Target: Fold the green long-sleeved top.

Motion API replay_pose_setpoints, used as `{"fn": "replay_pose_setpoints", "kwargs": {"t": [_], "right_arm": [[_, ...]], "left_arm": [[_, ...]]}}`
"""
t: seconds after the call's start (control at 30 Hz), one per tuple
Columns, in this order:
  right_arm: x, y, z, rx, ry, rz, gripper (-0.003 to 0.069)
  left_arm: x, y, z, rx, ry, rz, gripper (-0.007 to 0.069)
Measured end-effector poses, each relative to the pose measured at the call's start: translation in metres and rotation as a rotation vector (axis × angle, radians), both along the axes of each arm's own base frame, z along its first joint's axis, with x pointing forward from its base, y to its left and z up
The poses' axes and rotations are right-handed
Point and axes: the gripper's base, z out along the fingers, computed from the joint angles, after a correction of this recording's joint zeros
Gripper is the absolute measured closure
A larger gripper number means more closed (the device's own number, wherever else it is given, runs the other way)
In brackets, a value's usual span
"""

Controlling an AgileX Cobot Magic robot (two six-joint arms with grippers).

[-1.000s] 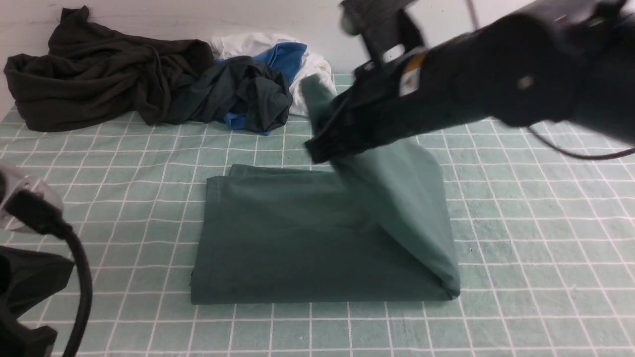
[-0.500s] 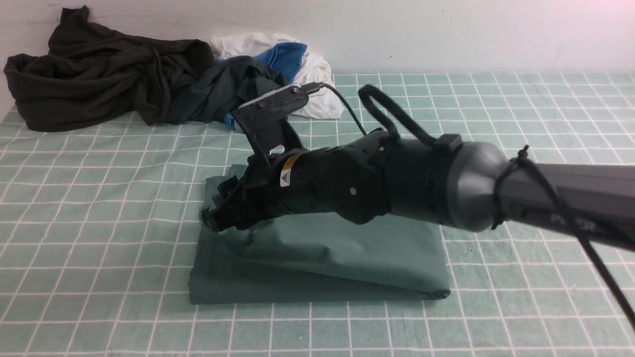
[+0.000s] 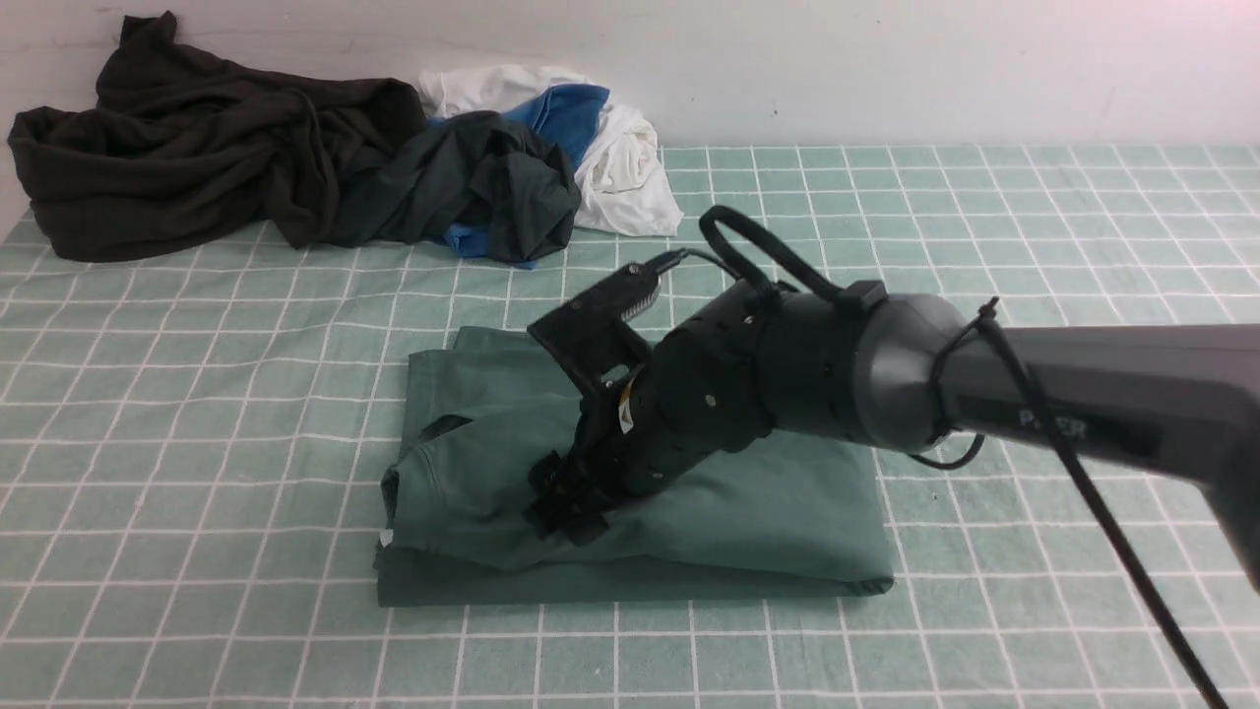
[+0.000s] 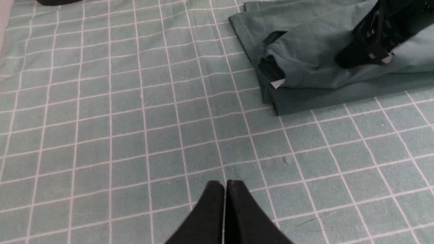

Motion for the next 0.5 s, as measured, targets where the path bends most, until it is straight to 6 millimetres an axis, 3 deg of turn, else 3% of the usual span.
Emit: {"fn": "replay_pose_setpoints", "kwargs": {"t": [0.03, 0.13, 0.17, 0.2, 0.27, 0.4, 0.43, 0.5], "right_arm": [[0.0, 0.0, 0.001, 0.001, -0.001, 0.0, 0.0132], [-0.004, -0.004, 0.029, 0.031, -0.033, -0.002, 0.0167], [-0.008, -0.008, 0.053, 0.059, -0.07, 0.0, 0.0184], [-0.01, -0.01, 0.06, 0.069, -0.084, 0.001, 0.0188], [-0.023, -0.023, 0.115, 0.137, -0.188, 0.008, 0.0216], [-0.053, -0.053, 0.186, 0.213, -0.334, 0.017, 0.0242], [-0.055, -0.055, 0.188, 0.216, -0.34, 0.017, 0.0243], [-0.082, -0.083, 0.211, 0.244, -0.401, 0.013, 0.0252]], "left_arm": [[-0.001, 0.0, -0.001, -0.002, -0.003, 0.001, 0.0627], [-0.012, 0.005, -0.016, -0.023, -0.059, 0.004, 0.0627], [-0.014, 0.006, -0.023, -0.026, -0.079, 0.005, 0.0627], [-0.014, 0.006, -0.025, -0.025, -0.081, 0.005, 0.0627], [-0.009, 0.005, -0.033, -0.016, -0.082, 0.007, 0.0627], [-0.005, 0.003, -0.042, -0.005, -0.057, 0.004, 0.0627], [-0.004, 0.003, -0.042, -0.005, -0.056, 0.004, 0.0627], [-0.003, 0.002, -0.045, 0.0, -0.046, 0.005, 0.0627]]}}
